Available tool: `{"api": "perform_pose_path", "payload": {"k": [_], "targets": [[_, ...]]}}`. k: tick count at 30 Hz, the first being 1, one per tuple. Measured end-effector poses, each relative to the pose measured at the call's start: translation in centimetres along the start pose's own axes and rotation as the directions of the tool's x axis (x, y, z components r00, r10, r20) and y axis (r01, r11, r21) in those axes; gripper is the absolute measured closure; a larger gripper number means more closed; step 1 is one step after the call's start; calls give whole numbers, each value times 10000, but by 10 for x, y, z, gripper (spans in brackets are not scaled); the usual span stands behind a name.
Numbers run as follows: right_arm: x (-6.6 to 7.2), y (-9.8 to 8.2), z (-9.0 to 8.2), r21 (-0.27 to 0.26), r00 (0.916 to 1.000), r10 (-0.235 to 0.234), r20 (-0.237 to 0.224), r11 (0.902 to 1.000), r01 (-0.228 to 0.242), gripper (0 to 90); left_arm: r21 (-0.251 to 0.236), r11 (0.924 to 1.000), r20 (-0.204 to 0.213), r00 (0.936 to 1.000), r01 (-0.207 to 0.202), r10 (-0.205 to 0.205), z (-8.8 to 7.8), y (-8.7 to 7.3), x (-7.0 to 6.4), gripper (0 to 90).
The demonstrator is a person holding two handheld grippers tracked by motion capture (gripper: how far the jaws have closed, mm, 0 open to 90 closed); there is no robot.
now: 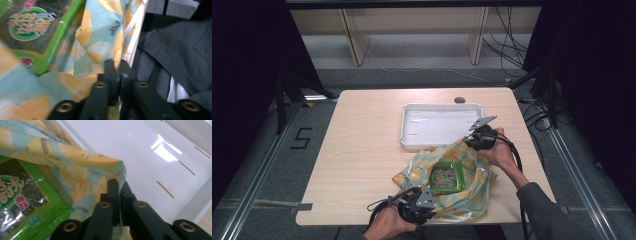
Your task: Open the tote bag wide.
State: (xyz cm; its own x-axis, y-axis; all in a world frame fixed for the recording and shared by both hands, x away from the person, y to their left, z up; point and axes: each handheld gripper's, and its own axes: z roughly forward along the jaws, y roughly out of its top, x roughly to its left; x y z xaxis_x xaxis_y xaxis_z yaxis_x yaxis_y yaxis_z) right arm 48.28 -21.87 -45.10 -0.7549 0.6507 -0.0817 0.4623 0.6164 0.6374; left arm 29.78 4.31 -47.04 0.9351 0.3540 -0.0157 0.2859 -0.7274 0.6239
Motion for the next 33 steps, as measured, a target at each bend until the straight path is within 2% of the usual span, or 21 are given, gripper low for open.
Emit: {"api": "perform_pose_path", "payload": {"k": [1, 2, 3, 4, 5, 8, 9, 13, 14, 15, 16, 18, 20, 21, 22, 23, 25, 27, 28, 30, 33], "targets": [[1, 1, -4, -82, 9999, 139, -59, 9999, -140, 837, -263, 9994, -103, 9997, 210, -213, -4, 3, 0, 654], [4, 3, -14, -617, 9994, 206, -281, 9978, -223, 760, -391, 9991, -203, 9997, 146, -154, -12, 6, 1, 570], [4, 3, -14, -617, 9994, 206, -281, 9978, -223, 760, -391, 9991, -203, 9997, 146, -154, -12, 6, 1, 555], [7, 5, -22, -881, 9992, 200, -353, 9958, -230, 720, -916, 9940, -260, 9978, 591, -617, -14, 8, -1, 555], [13, 10, -40, -1117, 9961, 345, -808, 9928, -435, 649, -1282, 9877, -456, 9943, 897, -962, -21, 10, -2, 514], [23, 12, -56, -1438, 9928, 316, -1160, 9884, -482, 603, -1491, 9827, -646, 9906, 1098, -1205, -26, 10, 1, 499], [33, 14, -69, -1811, 9860, -16, -1667, 9830, -290, 576, -1663, 9744, -613, 9847, 1510, -1630, -30, 9, 2, 514], [58, 14, -75, -2010, 9661, -737, -2475, 9793, 233, 550, -2113, 9659, -1067, 9788, 1494, -1747, -37, 6, 10, 707], [58, 14, -75, -2010, 9661, -737, -2475, 9793, 233, 550, -2113, 9659, -1067, 9788, 1494, -1747, -37, 6, 10, 755], [67, 15, -70, -1906, 9531, -1121, -2812, 9799, 590, 538, -2245, 9646, -1457, 9740, 1384, -1737, -38, 4, 13, 804], [72, 15, -66, -1857, 9480, -1236, -2933, 9801, 704, 531, -2245, 9646, -1457, 9740, 1384, -1737, -38, 4, 13, 839], [78, 15, -56, -1509, 9421, -1456, -3020, 9831, 1035, 515, -2297, 9607, -1566, 9683, 1561, -1947, -37, 2, 17, 881], [82, 14, -44, -1274, 9401, -1582, -3020, 9840, 1247, 509, -2151, 9658, -1534, 9716, 1449, -1799, -35, 1, 20, 893], [82, 13, -38, -1037, 9405, -1529, -3036, 9865, 1269, 503, -2134, 9611, -1553, 9651, 1756, -2108, -33, 0, 19, 893], [82, 13, -38, -1037, 9405, -1529, -3036, 9865, 1269, 503, -2134, 9611, -1553, 9651, 1756, -2108, -33, 0, 19, 893], [83, 13, -28, -686, 9352, -1617, -3151, 9867, 1474, 492, -1953, 9663, -1681, 9650, 1676, -2013, -30, 1, 22, 893], [83, 13, -17, -383, 9412, -1531, -3011, 9882, 1485, 482, -1911, 9634, -1548, 9635, 1879, -2186, -25, 1, 23, 894], [81, 12, -8, -105, 9416, -1676, -2922, 9850, 1720, 473, -1690, 9717, -1591, 9684, 1649, -1920, -21, 1, 26, 893], [81, 11, -4, 28, 9466, -1482, -2865, 9878, 1555, 465, -1659, 9686, -1573, 9647, 1851, -2112, -17, 1, 26, 894], [79, 10, 3, 376, 9507, -1284, -2824, 9888, 1447, 456, -1497, 9720, -1509, 9674, 1810, -2033, -12, 0, 28, 893], [75, 10, 14, 566, 9557, -1210, -2684, 9884, 1411, 439, -1407, 9686, -1461, 9633, 2051, -2252, -5, 0, 28, 893]]}}
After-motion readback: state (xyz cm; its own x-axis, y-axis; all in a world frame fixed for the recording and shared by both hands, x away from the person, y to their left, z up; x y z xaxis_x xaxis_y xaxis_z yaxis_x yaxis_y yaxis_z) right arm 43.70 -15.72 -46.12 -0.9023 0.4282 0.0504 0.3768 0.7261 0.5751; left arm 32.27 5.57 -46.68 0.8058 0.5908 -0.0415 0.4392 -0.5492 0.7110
